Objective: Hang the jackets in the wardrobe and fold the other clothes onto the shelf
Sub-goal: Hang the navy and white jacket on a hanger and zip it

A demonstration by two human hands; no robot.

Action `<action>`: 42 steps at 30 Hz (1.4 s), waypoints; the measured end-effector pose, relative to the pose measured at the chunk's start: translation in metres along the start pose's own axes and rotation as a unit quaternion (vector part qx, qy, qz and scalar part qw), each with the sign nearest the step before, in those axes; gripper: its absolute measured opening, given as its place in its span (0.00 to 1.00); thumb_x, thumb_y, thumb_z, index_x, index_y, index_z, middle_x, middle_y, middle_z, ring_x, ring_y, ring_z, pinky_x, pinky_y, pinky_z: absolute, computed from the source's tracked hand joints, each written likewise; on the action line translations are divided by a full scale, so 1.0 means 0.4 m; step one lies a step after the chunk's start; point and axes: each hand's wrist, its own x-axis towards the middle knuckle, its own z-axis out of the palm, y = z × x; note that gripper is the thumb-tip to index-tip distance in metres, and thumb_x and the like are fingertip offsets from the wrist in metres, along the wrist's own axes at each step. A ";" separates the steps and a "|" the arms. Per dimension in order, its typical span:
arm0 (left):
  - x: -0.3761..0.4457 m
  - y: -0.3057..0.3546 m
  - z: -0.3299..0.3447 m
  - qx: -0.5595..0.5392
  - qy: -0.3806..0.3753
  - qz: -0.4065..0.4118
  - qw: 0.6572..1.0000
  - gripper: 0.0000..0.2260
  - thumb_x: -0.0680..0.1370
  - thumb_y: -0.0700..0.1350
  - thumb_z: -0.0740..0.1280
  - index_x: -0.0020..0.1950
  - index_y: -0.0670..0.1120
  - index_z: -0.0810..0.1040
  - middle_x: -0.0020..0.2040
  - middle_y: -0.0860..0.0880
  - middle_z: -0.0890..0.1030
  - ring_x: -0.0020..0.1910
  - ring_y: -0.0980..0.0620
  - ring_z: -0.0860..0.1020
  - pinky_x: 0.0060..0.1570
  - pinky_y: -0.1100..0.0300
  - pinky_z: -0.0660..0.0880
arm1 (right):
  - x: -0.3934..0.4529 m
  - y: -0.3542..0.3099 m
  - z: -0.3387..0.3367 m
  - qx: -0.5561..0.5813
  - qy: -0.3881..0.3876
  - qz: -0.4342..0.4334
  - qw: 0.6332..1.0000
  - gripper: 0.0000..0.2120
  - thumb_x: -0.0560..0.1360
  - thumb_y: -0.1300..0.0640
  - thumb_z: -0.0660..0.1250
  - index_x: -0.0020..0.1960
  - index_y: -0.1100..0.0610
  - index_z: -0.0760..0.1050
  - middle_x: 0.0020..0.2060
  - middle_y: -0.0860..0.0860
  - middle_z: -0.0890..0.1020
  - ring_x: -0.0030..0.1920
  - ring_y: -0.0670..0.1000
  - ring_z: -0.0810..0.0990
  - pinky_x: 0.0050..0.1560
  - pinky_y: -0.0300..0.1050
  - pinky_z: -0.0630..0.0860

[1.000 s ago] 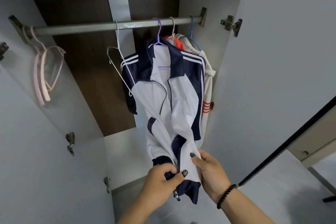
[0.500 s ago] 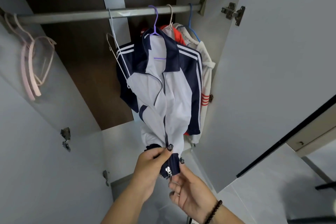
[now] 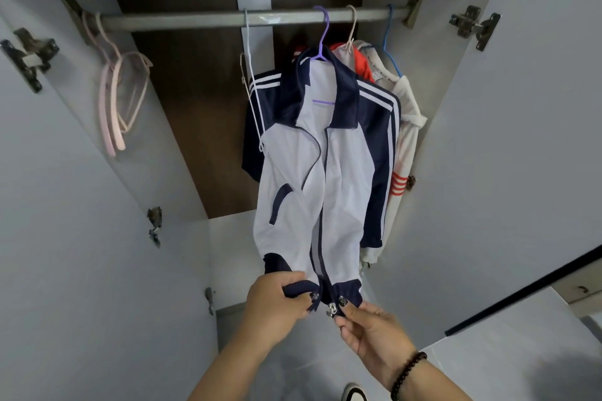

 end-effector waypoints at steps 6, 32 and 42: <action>0.012 0.004 -0.013 -0.249 0.007 -0.016 0.968 0.15 0.73 0.30 0.71 0.53 0.48 0.84 0.49 0.48 0.86 0.50 0.48 0.84 0.44 0.64 0.80 | -0.015 -0.016 0.003 0.077 -0.054 0.019 0.995 0.07 0.63 0.71 0.69 0.39 0.66 0.82 0.34 0.61 0.83 0.30 0.51 0.83 0.27 0.38 0.79; -0.030 0.069 0.083 -0.168 0.006 0.114 0.979 0.19 0.71 0.31 0.73 0.50 0.56 0.84 0.46 0.50 0.86 0.48 0.53 0.85 0.45 0.68 0.78 | -0.074 -0.050 0.036 0.189 -0.060 -0.054 0.979 0.11 0.64 0.70 0.69 0.46 0.65 0.81 0.37 0.58 0.83 0.31 0.48 0.82 0.30 0.37 0.79; -0.025 0.044 0.037 -0.117 -0.016 0.075 0.990 0.20 0.72 0.29 0.71 0.55 0.53 0.80 0.45 0.51 0.86 0.45 0.54 0.85 0.44 0.67 0.79 | -0.062 -0.024 0.063 0.171 -0.010 -0.036 0.985 0.10 0.61 0.70 0.70 0.42 0.65 0.82 0.34 0.57 0.83 0.29 0.47 0.81 0.27 0.36 0.77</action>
